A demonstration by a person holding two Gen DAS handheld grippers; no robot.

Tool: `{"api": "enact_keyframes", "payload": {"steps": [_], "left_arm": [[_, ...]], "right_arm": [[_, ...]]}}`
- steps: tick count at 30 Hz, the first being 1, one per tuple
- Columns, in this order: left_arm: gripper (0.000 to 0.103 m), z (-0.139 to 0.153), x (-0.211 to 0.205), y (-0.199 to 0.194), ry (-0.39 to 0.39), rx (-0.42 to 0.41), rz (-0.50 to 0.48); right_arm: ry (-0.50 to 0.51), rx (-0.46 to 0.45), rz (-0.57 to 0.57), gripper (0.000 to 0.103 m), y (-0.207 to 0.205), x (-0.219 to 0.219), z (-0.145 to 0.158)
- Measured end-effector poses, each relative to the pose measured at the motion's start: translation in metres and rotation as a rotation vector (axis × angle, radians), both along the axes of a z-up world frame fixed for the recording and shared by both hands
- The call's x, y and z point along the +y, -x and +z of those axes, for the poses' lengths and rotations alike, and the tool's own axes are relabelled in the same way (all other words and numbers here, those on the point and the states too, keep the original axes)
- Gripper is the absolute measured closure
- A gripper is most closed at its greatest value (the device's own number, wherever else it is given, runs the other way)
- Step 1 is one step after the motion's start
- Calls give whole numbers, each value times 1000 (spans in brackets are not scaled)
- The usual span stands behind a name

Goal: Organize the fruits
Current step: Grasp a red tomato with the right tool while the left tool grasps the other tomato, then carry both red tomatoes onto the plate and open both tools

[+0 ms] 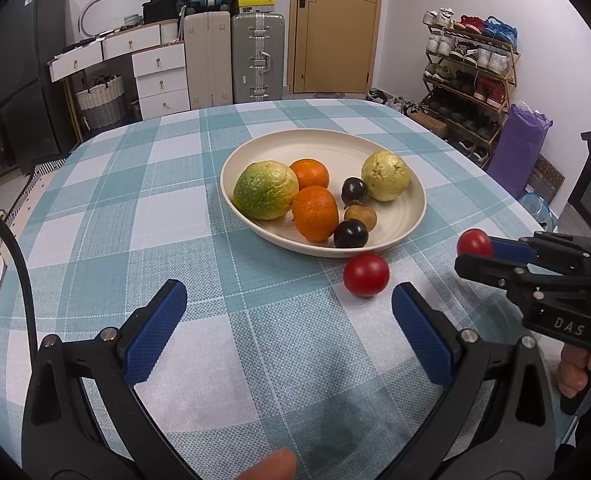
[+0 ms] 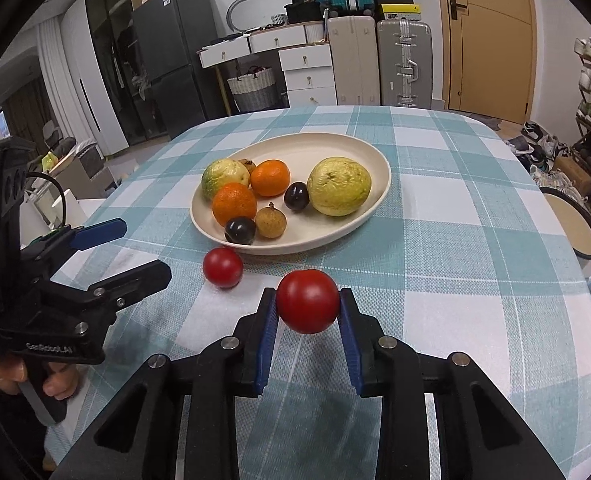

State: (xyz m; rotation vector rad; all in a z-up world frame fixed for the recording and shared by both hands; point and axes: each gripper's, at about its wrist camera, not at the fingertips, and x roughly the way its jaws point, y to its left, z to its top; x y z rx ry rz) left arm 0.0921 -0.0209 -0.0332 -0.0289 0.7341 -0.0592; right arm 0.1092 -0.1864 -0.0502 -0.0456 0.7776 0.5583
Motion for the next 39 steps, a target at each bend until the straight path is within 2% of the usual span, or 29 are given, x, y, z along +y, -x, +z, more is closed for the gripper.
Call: {"api": "enact_keyframes", "payload": {"steps": [4,10,13,17,24,30,35,39], "left_arm": [[1,0,-8,1,-1,9,-18],[3,-10,-24,-13,53,92,-41],[19,-17,-30,-22,59,137,-39],[32,-24,-35,-31,57,175,-40],[35,-24,-42,-40,67,175,-55],[49,-23,-47,-44,47,171,-63],[74,-22,-45,-45,71,165,-74],[74,-21,-44,-41,80,156,-82]], "right_arm": [[-1,-16,-3,72,3,-4,2],[-17,-19,-16,72,5,-14,5],[-25,-13,-20,72,4,-17,4],[-35,-11,-25,72,1,-20,4],[-52,8,-23,72,-1,-22,1],[-50,1,-16,72,2,-19,3],[-48,2,-8,72,2,-17,2],[-47,7,-10,72,2,-17,1]]}}
